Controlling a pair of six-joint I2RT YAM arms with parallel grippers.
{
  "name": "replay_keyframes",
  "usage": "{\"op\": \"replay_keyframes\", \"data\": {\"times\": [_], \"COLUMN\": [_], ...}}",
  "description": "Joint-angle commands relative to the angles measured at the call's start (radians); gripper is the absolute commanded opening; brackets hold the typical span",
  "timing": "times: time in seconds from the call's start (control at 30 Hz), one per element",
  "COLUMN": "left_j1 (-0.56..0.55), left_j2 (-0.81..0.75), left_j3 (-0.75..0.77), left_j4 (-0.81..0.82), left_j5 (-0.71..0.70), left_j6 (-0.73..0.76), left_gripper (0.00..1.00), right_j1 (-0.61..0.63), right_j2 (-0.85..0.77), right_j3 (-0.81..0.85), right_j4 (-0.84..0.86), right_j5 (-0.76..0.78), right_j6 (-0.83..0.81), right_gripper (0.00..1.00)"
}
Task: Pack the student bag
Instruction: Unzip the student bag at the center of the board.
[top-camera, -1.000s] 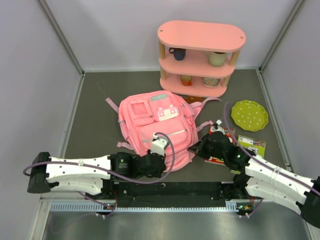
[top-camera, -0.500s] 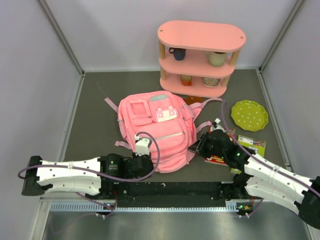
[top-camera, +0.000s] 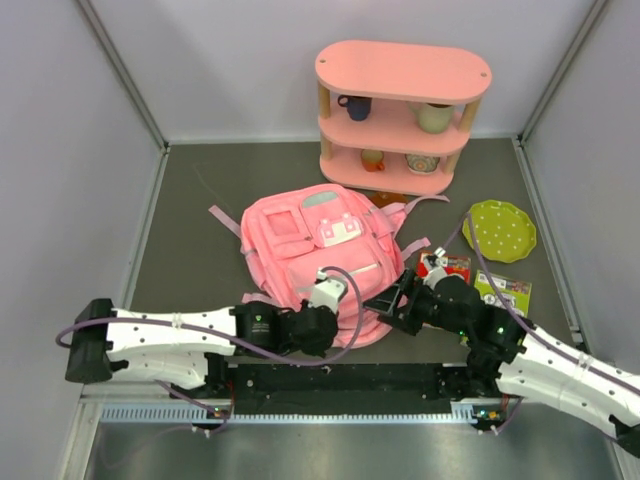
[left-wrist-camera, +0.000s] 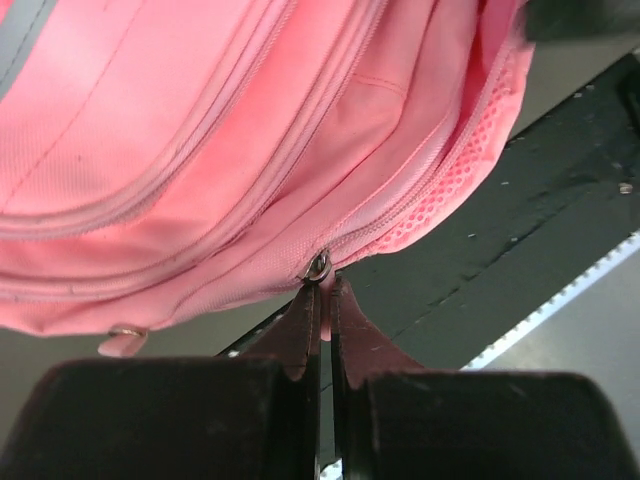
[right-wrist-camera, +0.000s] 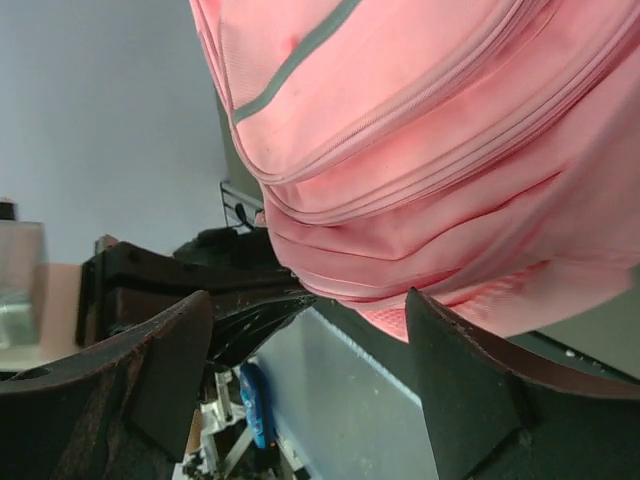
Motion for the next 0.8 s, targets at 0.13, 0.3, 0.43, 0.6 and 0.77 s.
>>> {"op": "replay_keyframes", "data": {"times": [0.13,0.3,0.43,0.6,0.77], "left_j1": [-0.002,-0.002,-0.002,0.0,0.006], "left_j2": [0.115,0.132,0.138,0.141,0.144], "left_j3": [0.147,0.153,0.15,0.165,0.145], "left_j4": [0.2,0.223,0.239,0.158,0.145], "left_j5": [0.036,0.048,0.048,-0.041,-0.098], "left_j6": [0.109,0.113,0.117,0.067,0.04], "left_gripper": [0.0,0.0,0.0,0.0,0.0], "right_j1": [0.14,0.142,0.142,0.147,0.15], "right_j2": [0.18,0.225,0.237,0.169,0.008], "right_j3": [0.028,0.03,-0.001,0.088,0.108], "right_j4": [0.052,0.061,0.092,-0.131,-0.33], "right_j5": [0.112,0.179,0.193,0.251,0.356], "right_j6": [0.227,0.276,0.372,0.281,0.261], "right_gripper": [0.77,0.77,0.77,0.76,0.76]}}
